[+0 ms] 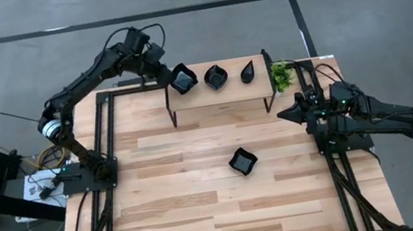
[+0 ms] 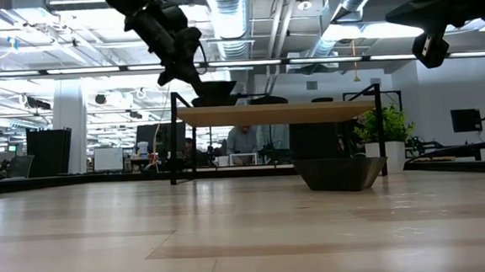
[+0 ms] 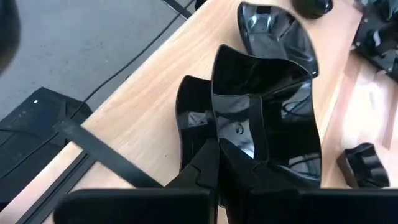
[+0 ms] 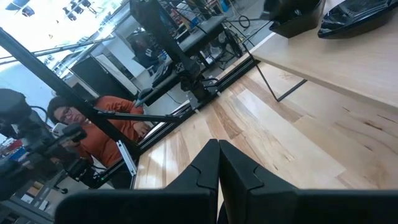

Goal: Pick & Place Mini shaped plates
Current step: Stack the top black distorted square plate on top of the other black distorted square plates on the shelf

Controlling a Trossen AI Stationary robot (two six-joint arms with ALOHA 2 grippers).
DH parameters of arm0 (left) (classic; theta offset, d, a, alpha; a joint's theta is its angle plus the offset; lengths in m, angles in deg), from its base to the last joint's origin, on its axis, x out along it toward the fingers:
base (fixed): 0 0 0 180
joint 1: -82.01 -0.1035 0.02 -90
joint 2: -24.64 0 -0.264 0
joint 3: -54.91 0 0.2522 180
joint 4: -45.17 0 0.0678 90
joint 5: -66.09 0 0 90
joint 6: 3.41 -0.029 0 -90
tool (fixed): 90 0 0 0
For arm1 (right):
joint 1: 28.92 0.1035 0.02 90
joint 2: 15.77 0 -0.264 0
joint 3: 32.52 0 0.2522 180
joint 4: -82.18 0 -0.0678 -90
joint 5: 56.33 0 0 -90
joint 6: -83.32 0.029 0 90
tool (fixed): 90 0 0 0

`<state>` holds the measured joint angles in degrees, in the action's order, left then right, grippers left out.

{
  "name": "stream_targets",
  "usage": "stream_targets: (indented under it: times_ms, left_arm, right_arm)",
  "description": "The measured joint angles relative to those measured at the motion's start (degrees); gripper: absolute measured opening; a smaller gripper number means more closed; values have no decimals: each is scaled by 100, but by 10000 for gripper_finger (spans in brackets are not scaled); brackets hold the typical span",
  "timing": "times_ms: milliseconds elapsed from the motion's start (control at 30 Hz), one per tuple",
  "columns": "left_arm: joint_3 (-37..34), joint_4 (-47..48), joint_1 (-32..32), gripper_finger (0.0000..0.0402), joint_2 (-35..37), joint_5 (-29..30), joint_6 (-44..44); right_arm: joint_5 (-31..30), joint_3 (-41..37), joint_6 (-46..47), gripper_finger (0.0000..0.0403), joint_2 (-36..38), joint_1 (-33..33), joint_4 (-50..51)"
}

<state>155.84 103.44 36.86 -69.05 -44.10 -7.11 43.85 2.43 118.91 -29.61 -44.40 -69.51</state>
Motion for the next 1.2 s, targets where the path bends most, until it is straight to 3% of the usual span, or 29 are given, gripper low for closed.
stream_targets:
  times_ms: [1200]
  left_arm:
    - [-2,46,-57,4,-447,-96,7]
  right_arm:
    - [-153,0,2,1,0,-2,-2]
